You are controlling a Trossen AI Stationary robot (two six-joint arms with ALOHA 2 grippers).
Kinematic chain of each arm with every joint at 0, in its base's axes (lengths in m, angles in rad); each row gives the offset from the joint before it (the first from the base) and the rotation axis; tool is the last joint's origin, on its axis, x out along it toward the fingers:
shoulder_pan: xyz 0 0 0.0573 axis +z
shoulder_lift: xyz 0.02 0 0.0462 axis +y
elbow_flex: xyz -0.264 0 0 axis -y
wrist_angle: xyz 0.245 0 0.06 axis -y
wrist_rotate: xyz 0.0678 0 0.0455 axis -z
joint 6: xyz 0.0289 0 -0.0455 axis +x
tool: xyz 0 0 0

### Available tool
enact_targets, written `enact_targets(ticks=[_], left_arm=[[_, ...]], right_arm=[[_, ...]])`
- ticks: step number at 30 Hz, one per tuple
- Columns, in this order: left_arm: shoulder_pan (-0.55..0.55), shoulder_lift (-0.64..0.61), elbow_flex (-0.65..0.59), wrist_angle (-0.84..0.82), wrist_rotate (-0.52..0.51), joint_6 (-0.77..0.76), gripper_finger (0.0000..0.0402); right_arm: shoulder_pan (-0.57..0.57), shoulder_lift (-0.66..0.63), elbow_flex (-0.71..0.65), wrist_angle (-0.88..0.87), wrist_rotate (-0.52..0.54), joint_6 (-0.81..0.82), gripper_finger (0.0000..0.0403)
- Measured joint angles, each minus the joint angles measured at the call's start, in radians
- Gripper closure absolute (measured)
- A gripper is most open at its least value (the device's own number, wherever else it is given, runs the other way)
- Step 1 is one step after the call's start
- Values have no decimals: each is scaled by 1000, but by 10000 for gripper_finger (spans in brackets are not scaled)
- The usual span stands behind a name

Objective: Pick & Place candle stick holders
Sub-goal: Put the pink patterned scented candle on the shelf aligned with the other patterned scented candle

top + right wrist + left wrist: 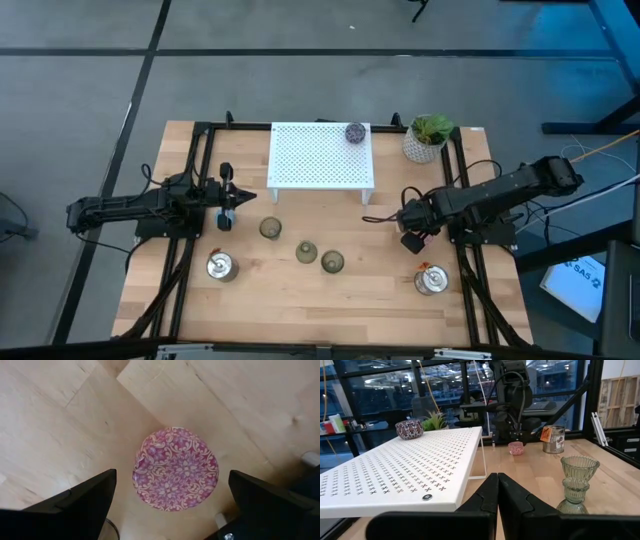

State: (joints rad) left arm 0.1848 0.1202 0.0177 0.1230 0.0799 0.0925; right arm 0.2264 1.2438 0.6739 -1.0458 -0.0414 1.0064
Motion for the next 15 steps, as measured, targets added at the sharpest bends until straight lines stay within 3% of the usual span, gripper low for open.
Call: enact_targets(ticks=[15], left_arm=[[0,0,0,0,0,0,400]], right_arm=[[0,29,0,3,4,91,13]])
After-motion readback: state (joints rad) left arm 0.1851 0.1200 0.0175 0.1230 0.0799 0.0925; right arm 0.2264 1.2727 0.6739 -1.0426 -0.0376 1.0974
